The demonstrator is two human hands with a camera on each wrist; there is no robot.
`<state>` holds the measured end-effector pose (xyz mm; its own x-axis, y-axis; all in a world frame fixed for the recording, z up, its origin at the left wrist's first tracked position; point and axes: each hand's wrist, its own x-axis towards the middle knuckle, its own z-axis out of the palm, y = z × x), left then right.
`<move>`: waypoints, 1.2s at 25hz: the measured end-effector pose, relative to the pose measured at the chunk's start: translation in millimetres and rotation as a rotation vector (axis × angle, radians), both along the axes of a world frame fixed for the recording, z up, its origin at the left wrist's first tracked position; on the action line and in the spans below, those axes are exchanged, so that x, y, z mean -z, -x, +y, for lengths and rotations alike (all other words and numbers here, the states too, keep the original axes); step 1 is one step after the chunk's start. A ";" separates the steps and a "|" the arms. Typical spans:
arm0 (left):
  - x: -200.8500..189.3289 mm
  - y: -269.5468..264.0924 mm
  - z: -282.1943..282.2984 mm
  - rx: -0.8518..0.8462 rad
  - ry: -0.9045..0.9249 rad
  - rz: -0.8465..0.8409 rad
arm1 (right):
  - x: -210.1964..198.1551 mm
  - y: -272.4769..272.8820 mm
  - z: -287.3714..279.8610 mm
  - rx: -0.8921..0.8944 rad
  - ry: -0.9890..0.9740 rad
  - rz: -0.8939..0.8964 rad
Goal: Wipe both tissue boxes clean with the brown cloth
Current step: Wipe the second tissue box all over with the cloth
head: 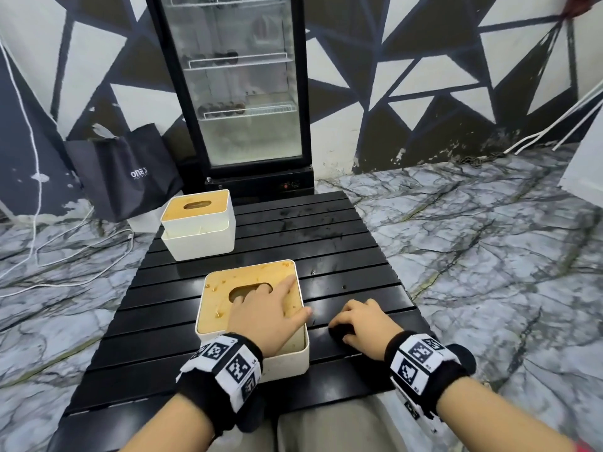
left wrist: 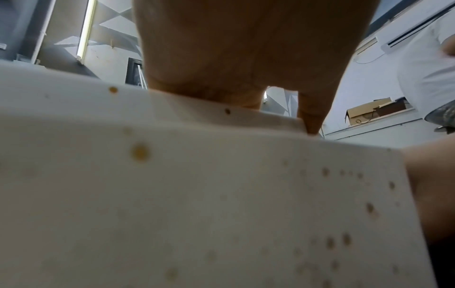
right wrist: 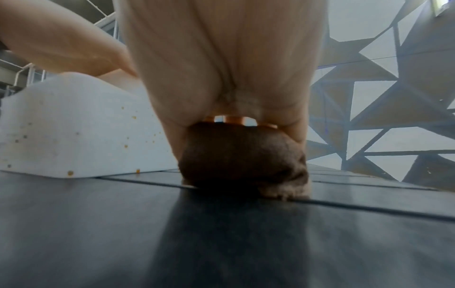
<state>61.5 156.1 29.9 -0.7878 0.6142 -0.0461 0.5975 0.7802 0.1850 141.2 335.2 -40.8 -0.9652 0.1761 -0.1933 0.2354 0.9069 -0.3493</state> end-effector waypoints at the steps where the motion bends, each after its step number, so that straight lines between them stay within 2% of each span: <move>1: -0.2 0.2 -0.6 0.000 -0.025 -0.008 | -0.3 -0.9 -0.4 -0.011 -0.008 0.011; 4: -7.4 0.6 -9.4 -0.006 -0.174 -0.060 | -7.3 -5.0 -0.3 -0.015 0.062 0.050; 9: -19.1 12.8 -26.1 0.002 -0.636 -0.186 | -48.2 -3.8 -6.5 0.125 0.405 0.430; 14: -21.4 8.8 -36.4 0.011 -0.894 -0.249 | -79.5 0.7 -34.9 0.213 0.629 0.654; 17: -17.1 6.9 -42.4 -0.005 -0.956 -0.271 | -75.5 2.3 -53.8 0.196 0.681 0.669; 20: -17.3 8.2 -48.0 -0.002 -0.975 -0.296 | -66.3 7.1 -65.7 0.161 0.627 0.761; 26: -11.8 16.3 -61.3 -0.050 -1.017 -0.346 | -47.1 11.8 -83.3 0.222 0.652 0.901; 30: -8.2 24.6 -67.6 -0.017 -1.042 -0.409 | -51.6 16.6 -99.3 0.114 0.549 0.952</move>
<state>36.9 88.4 38.1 -0.8398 0.4932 0.2269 0.3326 0.1372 0.9330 124.7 235.9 10.8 -0.7442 0.3914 0.5412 -0.2713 0.5633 -0.7804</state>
